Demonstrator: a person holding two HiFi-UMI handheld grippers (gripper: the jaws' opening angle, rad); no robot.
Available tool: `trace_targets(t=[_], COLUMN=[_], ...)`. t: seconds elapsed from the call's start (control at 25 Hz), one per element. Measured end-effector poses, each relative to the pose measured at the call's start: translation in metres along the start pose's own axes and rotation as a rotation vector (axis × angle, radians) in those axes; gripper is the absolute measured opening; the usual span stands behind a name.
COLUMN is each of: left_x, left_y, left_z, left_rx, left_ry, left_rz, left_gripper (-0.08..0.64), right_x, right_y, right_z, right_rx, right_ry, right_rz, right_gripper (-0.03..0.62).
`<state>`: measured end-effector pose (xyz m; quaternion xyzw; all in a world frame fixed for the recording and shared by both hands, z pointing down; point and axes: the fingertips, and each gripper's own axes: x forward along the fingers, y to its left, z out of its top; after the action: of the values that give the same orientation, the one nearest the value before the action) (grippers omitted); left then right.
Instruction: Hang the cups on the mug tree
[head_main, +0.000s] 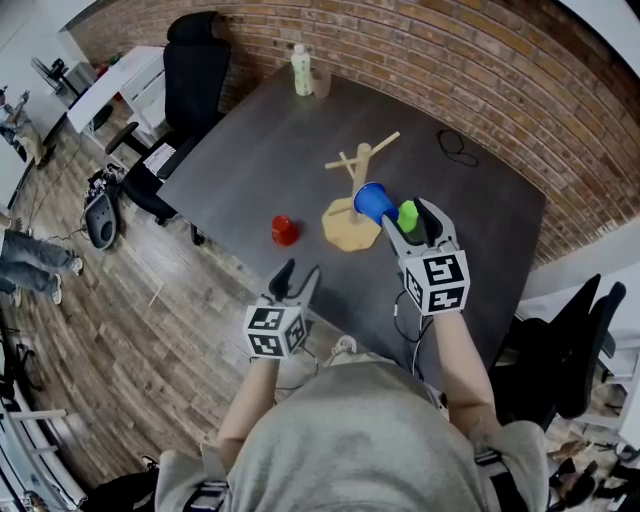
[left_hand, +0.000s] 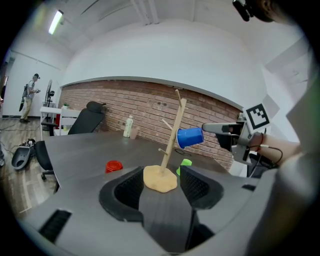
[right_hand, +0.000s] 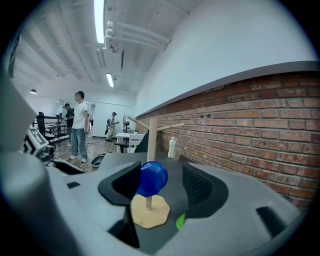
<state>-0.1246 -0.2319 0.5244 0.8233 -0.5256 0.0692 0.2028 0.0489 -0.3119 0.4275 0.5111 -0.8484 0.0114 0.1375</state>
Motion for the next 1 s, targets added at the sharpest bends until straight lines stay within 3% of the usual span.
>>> trace_targets(t=[0.6,1.0], left_x=[0.015,0.031], left_y=[-0.005,-0.008], left_z=[-0.01,-0.017], left_rx=[-0.008,-0.019], left_ry=[0.039,0.061], left_rz=[-0.02,-0.023], left_gripper=[0.222,0.222], right_x=[-0.001,0.024], right_y=[-0.038,-0.06], right_z=[-0.04,-0.087], right_rx=[-0.019,-0.028], right_ry=[0.07,0.129], right_rz=[-0.088,-0.091], right_gripper=[0.258,0.258])
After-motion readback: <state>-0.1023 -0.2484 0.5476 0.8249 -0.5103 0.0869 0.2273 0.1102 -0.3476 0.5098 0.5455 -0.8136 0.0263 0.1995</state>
